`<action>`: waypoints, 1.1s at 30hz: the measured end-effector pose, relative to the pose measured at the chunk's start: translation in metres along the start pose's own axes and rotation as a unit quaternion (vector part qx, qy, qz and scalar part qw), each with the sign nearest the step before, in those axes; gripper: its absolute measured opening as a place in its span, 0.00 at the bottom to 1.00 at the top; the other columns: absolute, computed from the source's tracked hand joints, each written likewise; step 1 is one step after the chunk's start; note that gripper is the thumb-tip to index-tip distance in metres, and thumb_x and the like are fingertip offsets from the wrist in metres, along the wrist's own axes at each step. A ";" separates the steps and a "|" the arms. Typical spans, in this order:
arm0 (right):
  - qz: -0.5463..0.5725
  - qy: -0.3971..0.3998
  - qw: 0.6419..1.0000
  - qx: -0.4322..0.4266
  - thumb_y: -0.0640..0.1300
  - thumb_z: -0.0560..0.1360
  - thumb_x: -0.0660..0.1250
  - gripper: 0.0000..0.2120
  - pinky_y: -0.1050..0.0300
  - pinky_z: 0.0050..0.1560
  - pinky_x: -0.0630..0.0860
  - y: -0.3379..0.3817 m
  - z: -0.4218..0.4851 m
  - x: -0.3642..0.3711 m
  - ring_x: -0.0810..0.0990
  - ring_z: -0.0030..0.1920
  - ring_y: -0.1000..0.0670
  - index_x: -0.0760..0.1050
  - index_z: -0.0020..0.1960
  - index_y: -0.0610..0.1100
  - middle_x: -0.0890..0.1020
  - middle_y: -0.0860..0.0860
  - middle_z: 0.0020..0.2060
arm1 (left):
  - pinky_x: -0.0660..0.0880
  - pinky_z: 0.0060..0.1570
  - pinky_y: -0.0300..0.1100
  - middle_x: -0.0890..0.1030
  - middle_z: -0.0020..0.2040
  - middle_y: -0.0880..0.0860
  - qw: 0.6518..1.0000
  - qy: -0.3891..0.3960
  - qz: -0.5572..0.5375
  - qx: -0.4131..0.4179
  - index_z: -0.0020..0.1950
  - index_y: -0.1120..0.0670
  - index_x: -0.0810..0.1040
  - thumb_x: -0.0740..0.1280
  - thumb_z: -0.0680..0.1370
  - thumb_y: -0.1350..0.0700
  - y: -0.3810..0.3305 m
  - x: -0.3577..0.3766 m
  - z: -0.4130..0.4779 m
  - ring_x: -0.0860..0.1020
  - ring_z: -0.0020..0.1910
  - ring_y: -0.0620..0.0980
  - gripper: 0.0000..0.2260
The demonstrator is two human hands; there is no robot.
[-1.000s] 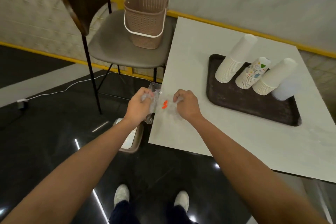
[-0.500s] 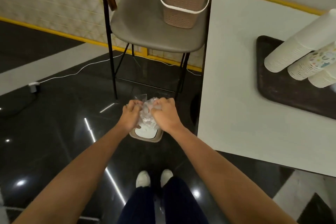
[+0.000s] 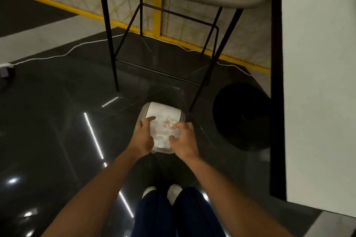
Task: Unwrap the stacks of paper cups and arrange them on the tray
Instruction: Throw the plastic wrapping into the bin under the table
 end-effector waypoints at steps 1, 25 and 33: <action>0.001 -0.009 1.000 -0.003 0.36 0.72 0.67 0.14 0.59 0.58 0.75 -0.008 0.006 0.006 0.74 0.58 0.47 0.73 0.56 0.43 0.67 0.48 0.61 | 0.77 0.50 0.46 0.63 0.69 0.59 0.999 -0.033 0.004 0.013 0.71 0.53 0.62 0.61 0.75 0.70 0.006 0.005 0.008 0.71 0.62 0.58 0.27; -0.036 -0.015 0.998 -0.056 0.38 0.72 0.70 0.11 0.67 0.55 0.73 -0.053 0.060 0.046 0.75 0.57 0.48 0.74 0.53 0.42 0.70 0.48 0.58 | 0.72 0.58 0.44 0.81 0.58 0.56 0.980 0.004 0.197 -0.024 0.62 0.57 0.78 0.58 0.80 0.58 0.076 0.065 0.087 0.77 0.59 0.56 0.14; -0.154 -0.017 0.983 -0.101 0.44 0.73 0.70 0.12 0.57 0.53 0.77 -0.043 0.063 0.070 0.74 0.59 0.48 0.76 0.56 0.45 0.70 0.49 0.59 | 0.72 0.48 0.37 0.81 0.55 0.52 0.971 -0.128 -0.167 -0.114 0.62 0.52 0.79 0.63 0.76 0.62 0.072 0.030 0.051 0.78 0.51 0.50 0.16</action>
Point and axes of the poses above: each hand's wrist, its own z-axis towards the middle knuckle, its own x-axis out of the palm, y = z × x, the point moved 5 cm from there along z, towards the middle knuckle
